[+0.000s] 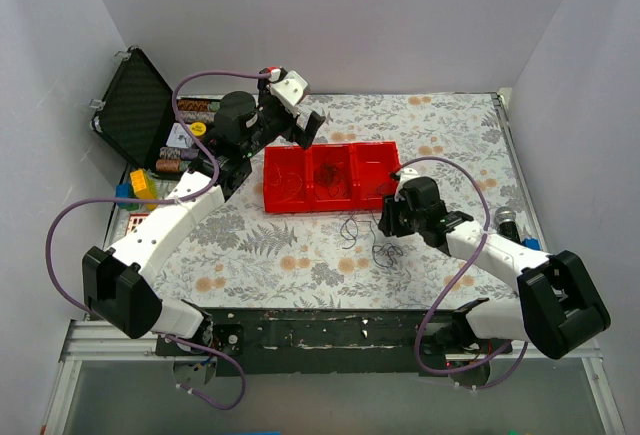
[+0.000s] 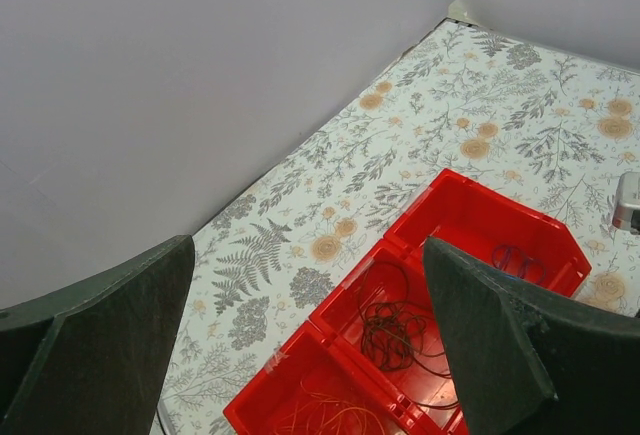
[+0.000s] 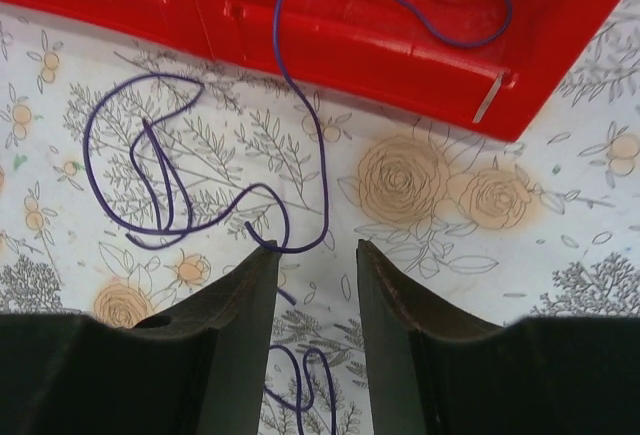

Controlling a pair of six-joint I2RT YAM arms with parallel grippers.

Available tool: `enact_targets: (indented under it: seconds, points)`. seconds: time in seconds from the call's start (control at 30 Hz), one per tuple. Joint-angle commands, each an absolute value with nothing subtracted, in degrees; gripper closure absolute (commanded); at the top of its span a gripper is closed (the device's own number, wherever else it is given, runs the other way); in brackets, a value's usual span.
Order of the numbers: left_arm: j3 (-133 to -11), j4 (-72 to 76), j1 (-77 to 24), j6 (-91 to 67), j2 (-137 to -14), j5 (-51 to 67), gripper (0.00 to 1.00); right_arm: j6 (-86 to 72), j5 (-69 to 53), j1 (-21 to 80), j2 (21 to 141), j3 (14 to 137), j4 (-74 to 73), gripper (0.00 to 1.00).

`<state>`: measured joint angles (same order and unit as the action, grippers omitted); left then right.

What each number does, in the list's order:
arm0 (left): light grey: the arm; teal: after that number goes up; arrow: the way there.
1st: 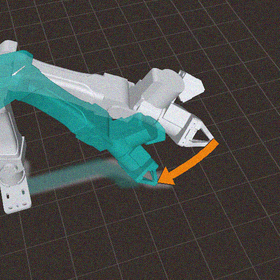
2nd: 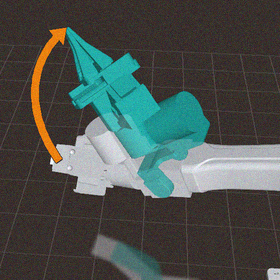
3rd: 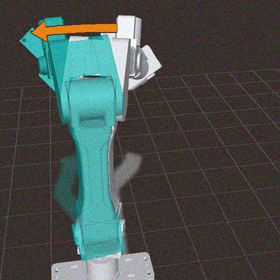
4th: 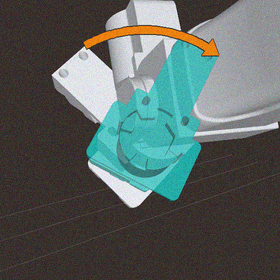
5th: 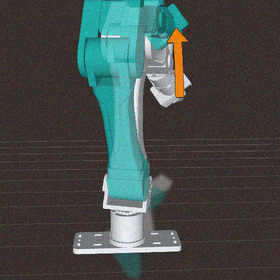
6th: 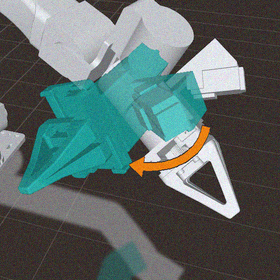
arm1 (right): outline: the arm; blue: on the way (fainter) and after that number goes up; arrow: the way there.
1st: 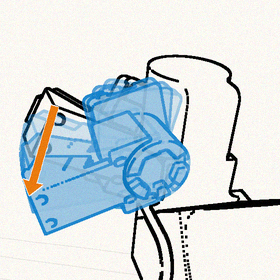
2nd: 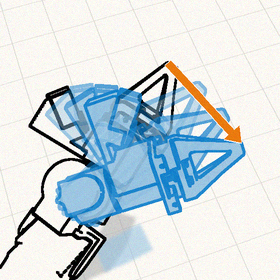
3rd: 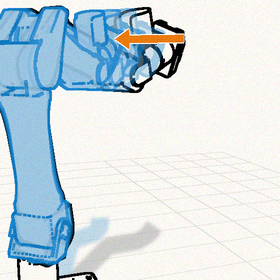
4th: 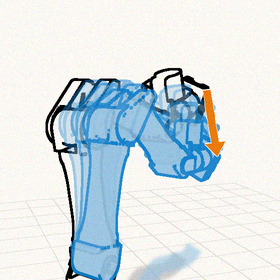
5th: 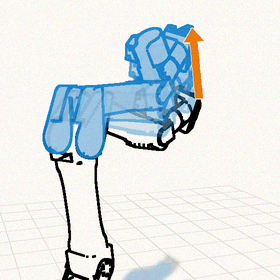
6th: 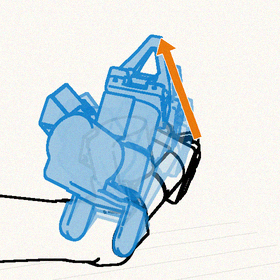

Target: Untangle the cables

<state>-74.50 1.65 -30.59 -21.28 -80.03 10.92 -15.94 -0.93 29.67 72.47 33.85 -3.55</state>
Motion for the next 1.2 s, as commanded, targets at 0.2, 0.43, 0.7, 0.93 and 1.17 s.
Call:
enact_targets:
  seconds: [0.2,0.43,0.7,0.93,1.17]
  points:
    - [-73.7,1.1,-30.6,-22.4,-76.6,9.1,0.02,-13.7,2.5,30.5,67.9,29.1,11.9,0.64]
    - [-73.8,1.7,-30.7,-22.3,-76.6,9.0,0.02,-13.5,0.4,30.5,69.0,28.9,13.2,0.87]
    - [-72.6,2.0,-30.7,-22.1,-75.5,8.6,0.02,-12.2,0.5,30.5,70.3,32.2,15.0,0.99]
    - [-72.2,2.0,-30.7,-22.0,-74.9,9.2,0.02,-6.4,6.9,30.1,77.1,46.7,12.1,0.99]
    - [-73.0,0.6,-30.7,-22.2,-75.1,10.4,0.02,-5.0,6.4,28.6,88.3,58.5,10.4,0.99]
